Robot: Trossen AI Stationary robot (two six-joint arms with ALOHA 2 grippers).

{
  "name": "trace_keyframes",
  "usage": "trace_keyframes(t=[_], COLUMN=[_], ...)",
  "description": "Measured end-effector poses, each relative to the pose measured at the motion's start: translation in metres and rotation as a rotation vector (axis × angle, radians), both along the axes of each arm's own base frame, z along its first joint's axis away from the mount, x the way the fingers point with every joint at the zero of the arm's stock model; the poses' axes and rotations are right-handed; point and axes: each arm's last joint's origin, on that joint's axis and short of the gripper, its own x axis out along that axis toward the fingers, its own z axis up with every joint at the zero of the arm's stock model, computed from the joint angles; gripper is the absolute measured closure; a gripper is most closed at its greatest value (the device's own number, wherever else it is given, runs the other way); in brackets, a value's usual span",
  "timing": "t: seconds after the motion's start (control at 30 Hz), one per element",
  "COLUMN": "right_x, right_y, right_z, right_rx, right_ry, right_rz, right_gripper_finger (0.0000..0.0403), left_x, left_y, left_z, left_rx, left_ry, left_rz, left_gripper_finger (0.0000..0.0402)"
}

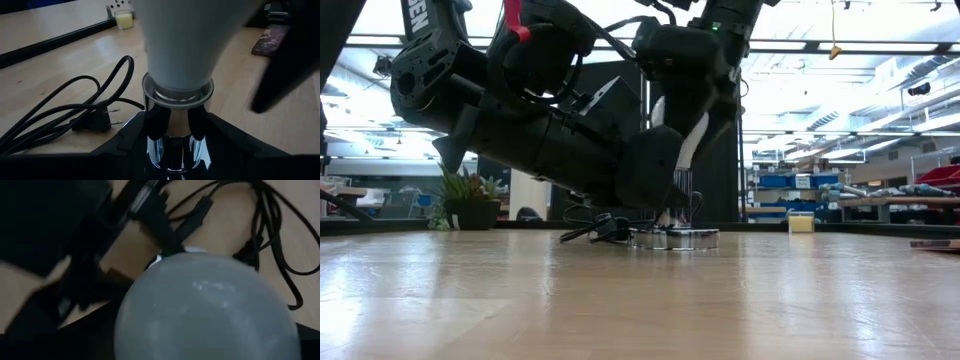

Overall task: Screw lightbulb
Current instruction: Insert the white lightbulb into the silver lamp

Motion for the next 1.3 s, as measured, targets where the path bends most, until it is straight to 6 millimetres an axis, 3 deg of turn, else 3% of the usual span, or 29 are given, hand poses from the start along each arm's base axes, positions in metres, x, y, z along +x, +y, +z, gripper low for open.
trace_keyframes(t=[0.47, 1.03, 1.3], right_x=[0.000, 0.017, 0.019], right_y=[0.000, -0.016, -0.018], right_z=[0.011, 0.018, 0.058], right_rx=[-0.100, -0.109, -0.134], right_ry=[0.031, -0.131, -0.147], right_rz=[0.260, 0.257, 0.292], right_gripper_finger=[0.0075, 0.0076, 0.0082], left_x=[0.000, 0.000, -0.001], left_y=[0.000, 0.000, 0.000], left_z=[0.000, -0.001, -0.001], left_rx=[-0.004, -0.003, -0.003], left_ry=[0.001, 0.007, 0.010], left_rz=[0.001, -0.003, -0.002], left_gripper_finger=[0.0233, 0.0233, 0.0233])
